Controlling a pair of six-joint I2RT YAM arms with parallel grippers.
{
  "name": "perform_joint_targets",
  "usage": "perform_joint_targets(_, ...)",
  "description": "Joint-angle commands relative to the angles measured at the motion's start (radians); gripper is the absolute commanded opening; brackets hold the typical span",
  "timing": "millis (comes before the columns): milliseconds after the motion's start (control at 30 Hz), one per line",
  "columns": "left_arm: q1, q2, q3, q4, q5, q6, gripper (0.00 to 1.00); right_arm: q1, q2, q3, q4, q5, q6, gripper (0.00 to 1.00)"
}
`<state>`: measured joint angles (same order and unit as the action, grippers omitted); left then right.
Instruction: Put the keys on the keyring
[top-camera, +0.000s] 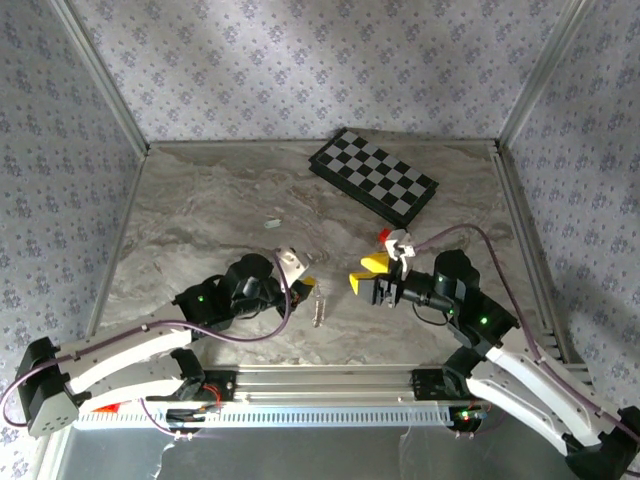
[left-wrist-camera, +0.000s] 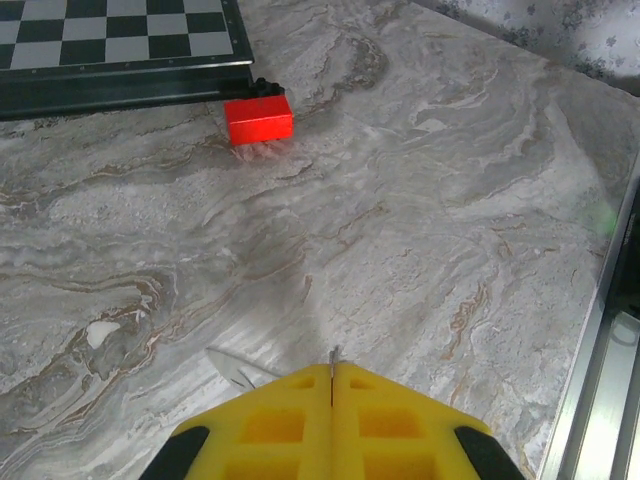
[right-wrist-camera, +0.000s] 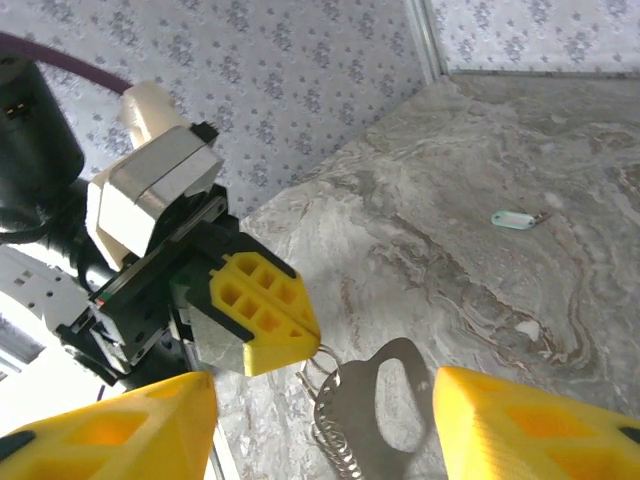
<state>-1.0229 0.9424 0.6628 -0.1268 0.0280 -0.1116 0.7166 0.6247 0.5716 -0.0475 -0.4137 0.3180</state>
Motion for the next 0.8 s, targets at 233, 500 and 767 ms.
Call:
perform_joint_targets(233, -0.032, -0.064, 0.035, 0.107, 0.016, 0.062, 0.0, 0.08, -0.068, -0.052, 0.157, -0.046, -0.032, 0.45)
perform_joint_targets(500, -0.037, -0.086, 0.029, 0.157, 0.046, 0.055, 0.0, 0.081, -0.109, -0.054, 0.134, -0.003, -0.041, 0.42)
perform_joint_targets(767, -0.045, -0.132, 0.015, 0.195, 0.057, 0.052, 0.0, 0.078, -0.103, -0.048, 0.09, 0.037, -0.063, 0.4)
